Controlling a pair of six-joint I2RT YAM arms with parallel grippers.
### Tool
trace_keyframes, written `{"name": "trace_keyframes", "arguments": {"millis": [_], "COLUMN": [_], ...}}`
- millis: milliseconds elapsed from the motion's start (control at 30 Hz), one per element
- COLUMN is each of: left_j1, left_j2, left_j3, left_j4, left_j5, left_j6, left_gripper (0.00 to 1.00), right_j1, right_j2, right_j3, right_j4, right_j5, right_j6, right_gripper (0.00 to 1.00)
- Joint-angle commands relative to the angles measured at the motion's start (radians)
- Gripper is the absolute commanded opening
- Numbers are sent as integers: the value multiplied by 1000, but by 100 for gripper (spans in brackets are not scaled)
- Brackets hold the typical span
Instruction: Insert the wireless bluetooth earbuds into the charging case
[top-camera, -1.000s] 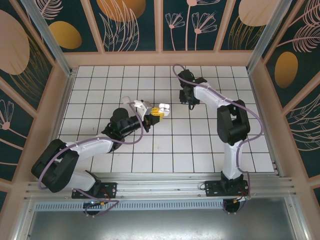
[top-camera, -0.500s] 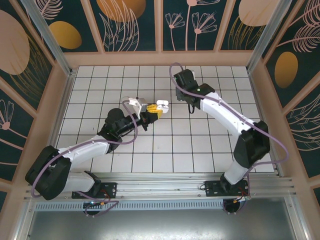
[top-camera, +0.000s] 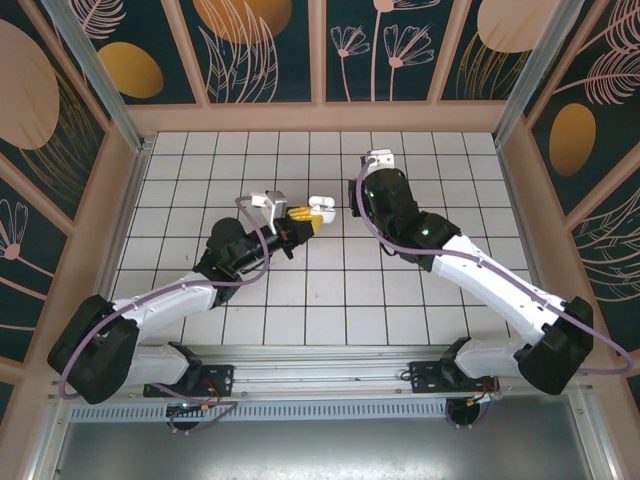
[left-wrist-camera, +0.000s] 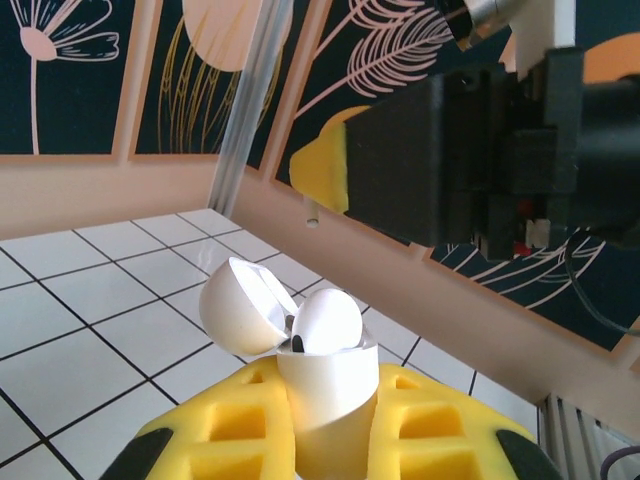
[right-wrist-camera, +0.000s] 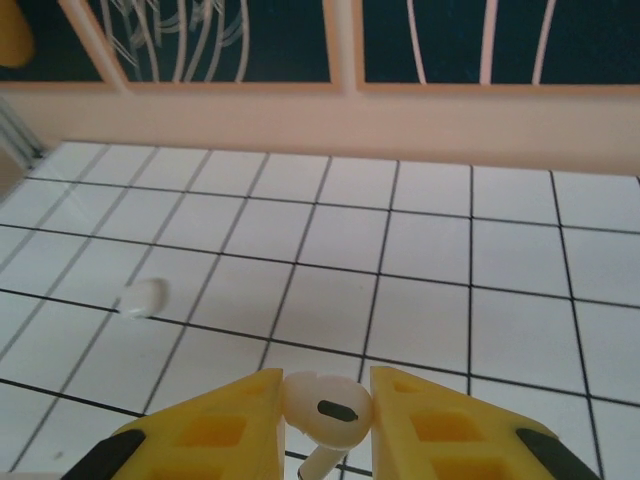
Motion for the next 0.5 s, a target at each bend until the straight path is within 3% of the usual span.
{"name": "trace_keyframes", "arguments": {"millis": [0,467], "left_j1": [-6,-8], "left_j2": [-40,-45], "left_j3": [-4,18], "left_j4": [41,35], "left_j5": [-26,-40], "left_j6": [-40,-28], "left_gripper": [0,0], "right_j1": [14,36], "right_j2": [-47,-135], "right_j3": [-29,-102], "right_j4": [124,244], "right_j5": [-56,-319], "right_j6": [-40,-68], "right_gripper": [26,26]}}
